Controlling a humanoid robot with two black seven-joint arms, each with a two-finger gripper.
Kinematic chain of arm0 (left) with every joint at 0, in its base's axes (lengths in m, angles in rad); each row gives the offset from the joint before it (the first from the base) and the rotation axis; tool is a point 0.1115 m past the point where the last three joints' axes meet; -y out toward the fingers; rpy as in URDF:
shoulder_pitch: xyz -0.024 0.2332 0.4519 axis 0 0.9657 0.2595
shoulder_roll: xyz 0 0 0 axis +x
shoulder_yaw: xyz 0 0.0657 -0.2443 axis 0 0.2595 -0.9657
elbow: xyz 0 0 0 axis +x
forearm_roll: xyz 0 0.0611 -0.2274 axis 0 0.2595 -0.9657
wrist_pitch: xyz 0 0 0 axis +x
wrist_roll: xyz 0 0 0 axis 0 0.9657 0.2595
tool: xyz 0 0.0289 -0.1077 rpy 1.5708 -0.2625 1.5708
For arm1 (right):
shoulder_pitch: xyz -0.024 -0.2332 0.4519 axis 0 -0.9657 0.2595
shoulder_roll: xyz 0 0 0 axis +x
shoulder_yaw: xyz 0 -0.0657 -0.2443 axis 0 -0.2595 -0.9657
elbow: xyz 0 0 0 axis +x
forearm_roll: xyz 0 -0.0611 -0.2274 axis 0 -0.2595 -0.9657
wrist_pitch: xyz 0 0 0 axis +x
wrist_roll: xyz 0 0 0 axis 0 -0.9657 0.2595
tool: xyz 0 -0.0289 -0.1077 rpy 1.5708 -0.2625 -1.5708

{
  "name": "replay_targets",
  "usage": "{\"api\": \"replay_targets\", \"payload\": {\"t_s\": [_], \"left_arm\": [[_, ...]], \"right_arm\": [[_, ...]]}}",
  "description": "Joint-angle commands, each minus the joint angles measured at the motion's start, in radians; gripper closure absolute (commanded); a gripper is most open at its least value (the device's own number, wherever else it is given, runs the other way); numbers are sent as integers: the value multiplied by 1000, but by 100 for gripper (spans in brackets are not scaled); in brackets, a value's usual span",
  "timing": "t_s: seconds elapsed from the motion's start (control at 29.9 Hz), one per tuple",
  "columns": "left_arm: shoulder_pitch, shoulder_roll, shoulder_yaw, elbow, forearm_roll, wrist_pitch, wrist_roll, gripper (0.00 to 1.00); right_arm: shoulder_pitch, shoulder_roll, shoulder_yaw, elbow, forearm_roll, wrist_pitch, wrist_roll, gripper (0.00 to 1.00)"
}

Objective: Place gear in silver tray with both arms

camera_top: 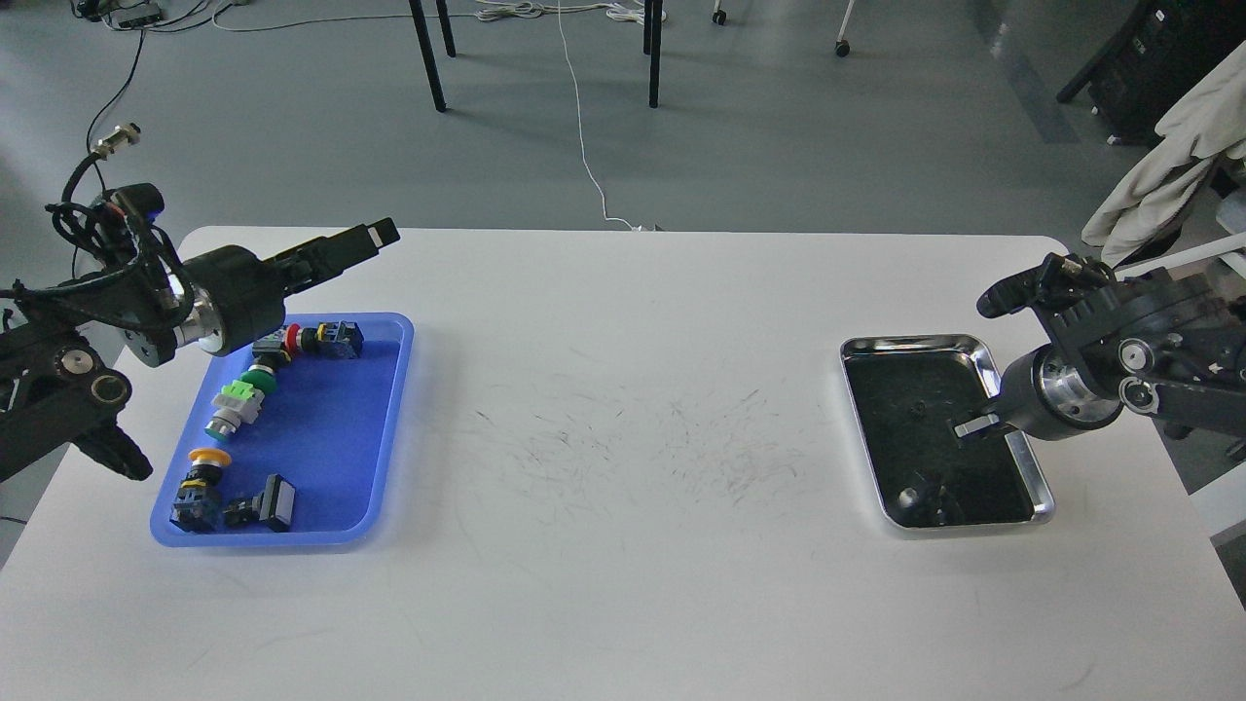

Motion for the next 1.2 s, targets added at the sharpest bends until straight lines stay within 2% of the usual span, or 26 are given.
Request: {"api": "replay_targets", "payload": {"t_s": [0.0,0.13,0.2,0.23,0.27,0.33,0.47,0.8,0.94,1.04,1.17], "left_arm": [[0,-1,0,0,0,0,0,2],[0,-1,0,0,0,0,0,2],[0,-1,0,0,0,0,0,2],[0,-1,0,0,0,0,0,2],[0,-1,0,0,0,0,0,2],[0,-1,0,0,0,0,0,2],[0,1,0,0,0,0,0,2],[2,-1,5,2,0,0,0,2],[2,-2,0,3,-2,0,0,2],[2,-13,-3,5,-11,5,1,2],[2,-28,3,12,-89,69,6,2]], "right_arm": [[-16,8,0,-16,-43,0,0,91],[-30,41,0,-32,-43,0,-2,89],[-31,52,0,-41,-43,0,-2,82],[-31,58,0,-44,-43,0,-2,75],[-31,66,0,-46,-43,0,-2,64],[-30,77,1,-47,-35,0,-2,31],[-27,74,14,-44,-21,0,1,6],[-21,14,172,-46,111,0,14,3],[-40,-49,323,-56,190,0,15,3],[-106,-49,486,-116,360,0,14,3],[-221,-29,694,-233,616,0,14,3]]}}
